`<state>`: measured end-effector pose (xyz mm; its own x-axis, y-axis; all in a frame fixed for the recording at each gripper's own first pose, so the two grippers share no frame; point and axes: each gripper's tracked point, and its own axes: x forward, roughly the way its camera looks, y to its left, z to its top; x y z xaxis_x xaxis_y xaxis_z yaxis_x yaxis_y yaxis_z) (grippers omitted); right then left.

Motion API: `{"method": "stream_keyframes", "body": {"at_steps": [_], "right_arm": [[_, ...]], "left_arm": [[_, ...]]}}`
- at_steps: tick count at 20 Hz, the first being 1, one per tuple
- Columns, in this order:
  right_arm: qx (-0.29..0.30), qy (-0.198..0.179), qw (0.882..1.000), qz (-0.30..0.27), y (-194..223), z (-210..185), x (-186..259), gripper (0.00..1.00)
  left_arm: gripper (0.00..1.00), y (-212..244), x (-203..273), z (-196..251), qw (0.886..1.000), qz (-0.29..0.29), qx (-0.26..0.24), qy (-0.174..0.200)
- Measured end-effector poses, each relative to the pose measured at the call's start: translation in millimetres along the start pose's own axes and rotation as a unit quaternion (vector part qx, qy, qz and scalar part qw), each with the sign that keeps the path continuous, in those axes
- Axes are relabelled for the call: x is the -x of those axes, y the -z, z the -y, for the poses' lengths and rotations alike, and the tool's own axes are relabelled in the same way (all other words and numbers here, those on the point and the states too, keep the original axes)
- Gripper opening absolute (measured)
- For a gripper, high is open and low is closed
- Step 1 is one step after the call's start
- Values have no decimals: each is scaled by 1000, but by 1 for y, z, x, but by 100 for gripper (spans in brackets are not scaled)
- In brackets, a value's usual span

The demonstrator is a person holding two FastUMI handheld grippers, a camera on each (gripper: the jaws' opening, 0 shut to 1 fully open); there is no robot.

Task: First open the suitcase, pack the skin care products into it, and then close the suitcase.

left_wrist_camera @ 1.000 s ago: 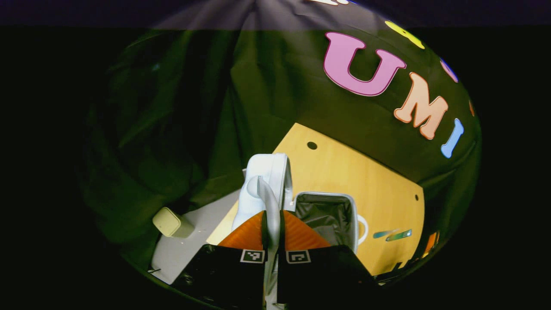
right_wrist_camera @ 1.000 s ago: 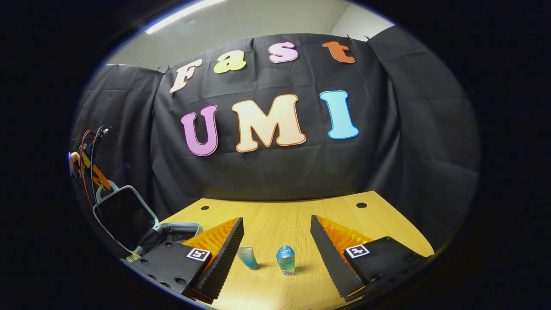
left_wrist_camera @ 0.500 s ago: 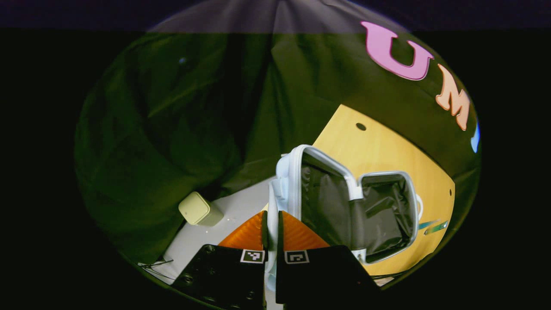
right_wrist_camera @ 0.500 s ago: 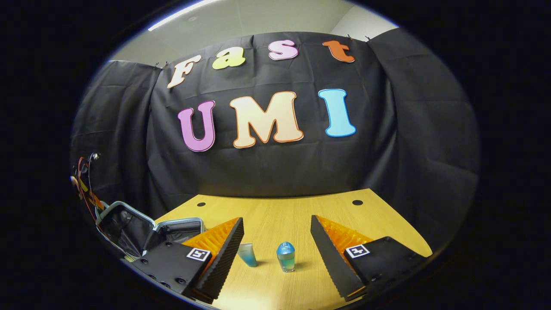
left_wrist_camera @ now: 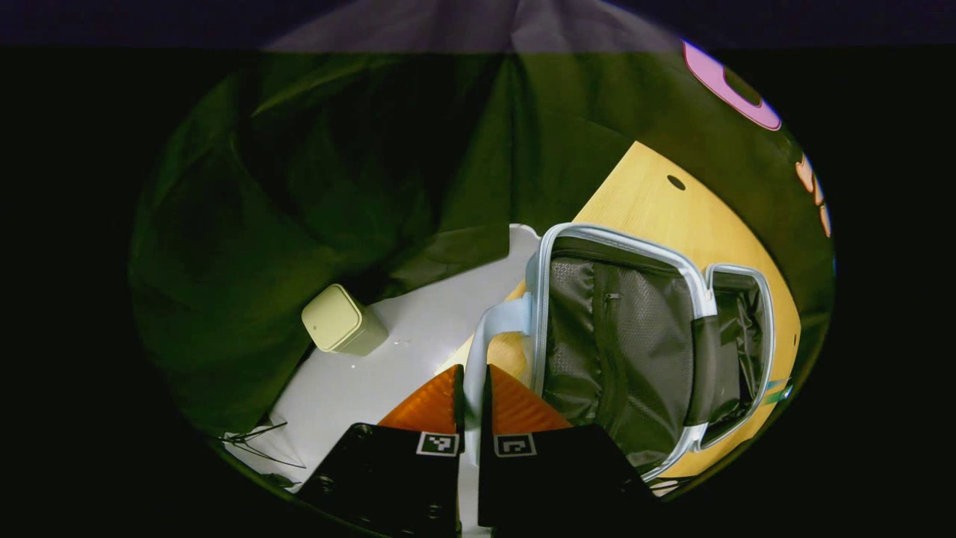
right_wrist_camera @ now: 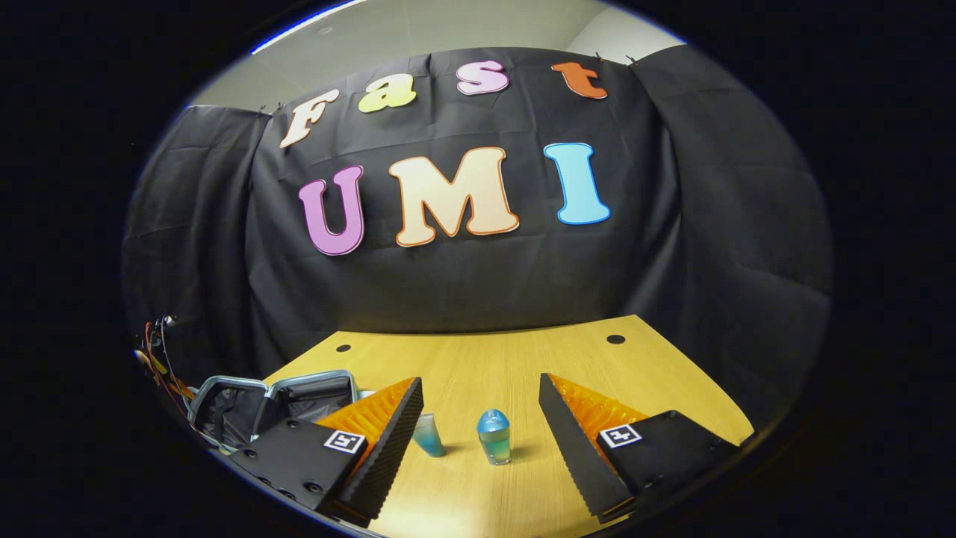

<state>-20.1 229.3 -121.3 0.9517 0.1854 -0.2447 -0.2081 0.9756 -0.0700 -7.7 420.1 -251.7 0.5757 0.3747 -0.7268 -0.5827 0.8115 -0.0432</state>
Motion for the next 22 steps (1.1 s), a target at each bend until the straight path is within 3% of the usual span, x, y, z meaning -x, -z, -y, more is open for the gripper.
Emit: {"method": "stream_keyframes", "body": {"at_steps": [5, 7, 10, 15, 19, 22], "right_arm": [[-5, 15, 1000, -11, 12, 13, 9, 98], [-3, 18, 1000, -7, 10, 17, 11, 98], [-10, 12, 1000, -6, 13, 21, 13, 98], [-19, -3, 1000, -17, 30, 31, 10, 98], [-25, -29, 998, -44, 50, 36, 3, 98], [-19, -57, 996, -69, 62, 38, -2, 98]], "left_arm": [[6, 7, -13, 6, 998, -49, -19, -30], [9, 5, -10, 15, 998, -36, -37, -26], [63, 0, 9, 21, 997, -11, -71, -39], [85, 12, 43, 48, 994, -12, -95, -45], [85, 33, 87, 116, 990, 6, -141, -20], [85, 64, 120, 192, 984, 8, -178, 28]]}}
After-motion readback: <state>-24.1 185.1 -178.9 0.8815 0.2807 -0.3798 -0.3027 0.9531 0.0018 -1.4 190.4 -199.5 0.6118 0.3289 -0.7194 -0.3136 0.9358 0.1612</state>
